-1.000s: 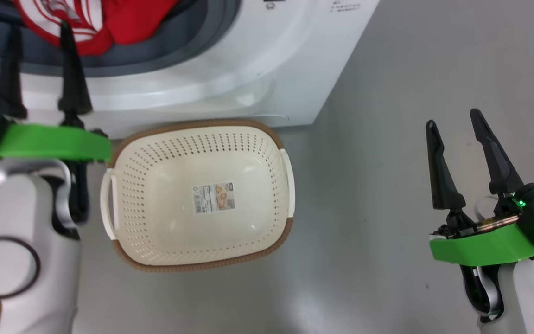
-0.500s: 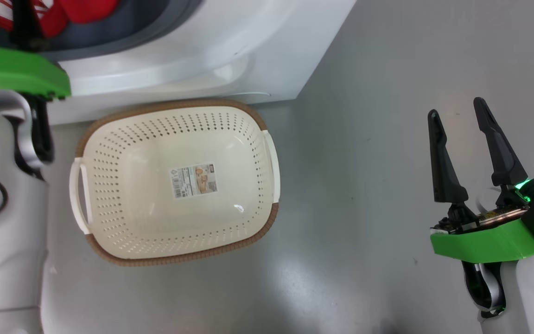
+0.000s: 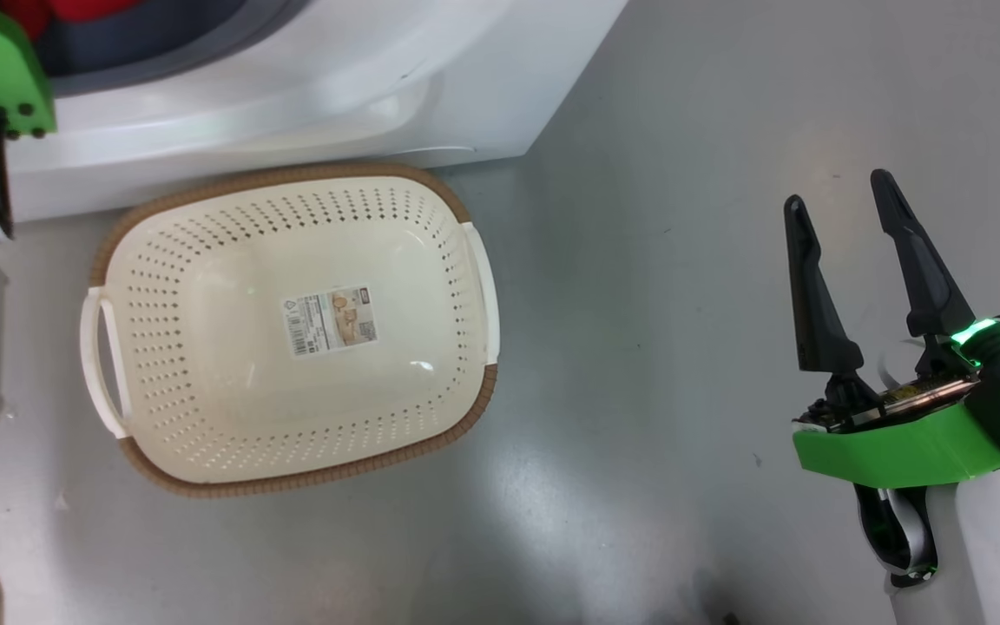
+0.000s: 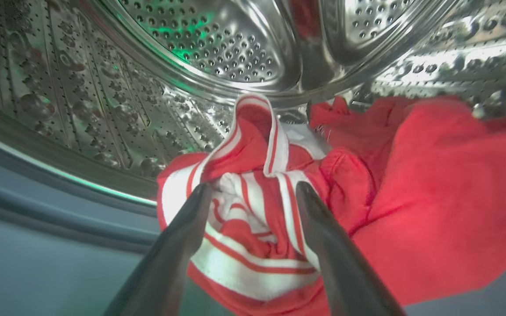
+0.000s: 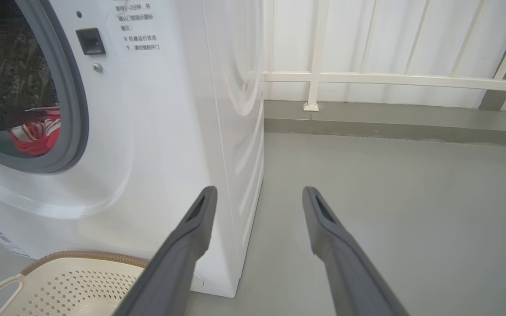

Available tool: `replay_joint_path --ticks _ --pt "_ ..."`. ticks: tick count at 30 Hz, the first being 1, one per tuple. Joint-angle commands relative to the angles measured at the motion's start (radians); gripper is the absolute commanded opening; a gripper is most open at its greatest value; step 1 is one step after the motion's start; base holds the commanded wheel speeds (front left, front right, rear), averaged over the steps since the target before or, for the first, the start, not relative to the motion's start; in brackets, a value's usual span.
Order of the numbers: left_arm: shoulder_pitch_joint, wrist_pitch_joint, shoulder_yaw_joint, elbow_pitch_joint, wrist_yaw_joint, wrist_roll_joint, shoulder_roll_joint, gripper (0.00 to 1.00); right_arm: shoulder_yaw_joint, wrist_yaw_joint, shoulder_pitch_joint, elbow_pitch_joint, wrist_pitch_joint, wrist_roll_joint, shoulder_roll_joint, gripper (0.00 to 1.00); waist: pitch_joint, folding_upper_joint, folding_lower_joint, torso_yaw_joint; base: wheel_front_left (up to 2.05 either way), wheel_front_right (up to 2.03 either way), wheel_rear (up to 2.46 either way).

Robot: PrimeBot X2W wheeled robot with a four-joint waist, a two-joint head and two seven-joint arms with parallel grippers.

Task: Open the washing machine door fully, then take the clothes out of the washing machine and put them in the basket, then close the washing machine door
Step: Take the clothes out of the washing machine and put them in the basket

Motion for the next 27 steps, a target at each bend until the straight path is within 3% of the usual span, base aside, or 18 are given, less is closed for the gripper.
replay_joint_path --ticks 1,6,19,20,21,22,27 --pt "-0.017 0.010 0.006 -0.012 0.010 0.019 0.059 1.00 0.025 0.005 -0.004 -0.028 -0.006 0.019 -0.005 1.00 0.005 -0.0001 0.0000 -0.007 0.00 0.00 0.00" --pt "-0.054 0.078 -0.042 0.039 0.033 0.073 0.091 1.00 0.031 0.005 -0.011 -0.026 -0.006 0.026 -0.005 1.00 0.011 -0.0001 0.0000 -0.019 0.00 0.00 0.00" --pt "-0.085 0.213 -0.058 0.113 0.021 0.064 0.136 1.00 0.058 0.005 -0.024 -0.049 -0.006 0.060 -0.005 1.00 0.031 -0.0001 0.0000 -0.051 0.00 0.00 0.00" --pt "-0.086 0.214 -0.057 0.114 0.020 0.061 0.137 0.95 0.058 0.005 -0.025 -0.049 -0.006 0.060 -0.005 1.00 0.032 -0.0001 0.0000 -0.052 0.00 0.00 0.00" --pt "-0.086 0.214 -0.057 0.116 0.018 0.059 0.138 0.30 0.058 0.005 -0.025 -0.049 -0.006 0.061 -0.005 1.00 0.033 -0.0001 0.0000 -0.053 0.00 0.00 0.00" --pt "-0.086 0.213 -0.056 0.116 0.013 0.054 0.137 0.00 0.057 0.005 -0.026 -0.049 -0.006 0.062 -0.005 1.00 0.034 -0.0001 0.0000 -0.053 0.00 0.00 0.00" --pt "-0.077 0.157 -0.050 0.106 0.017 0.033 0.130 0.00 0.055 0.005 -0.030 -0.044 -0.006 0.059 -0.005 1.00 0.029 -0.0001 0.0000 -0.048 0.00 0.00 0.00"
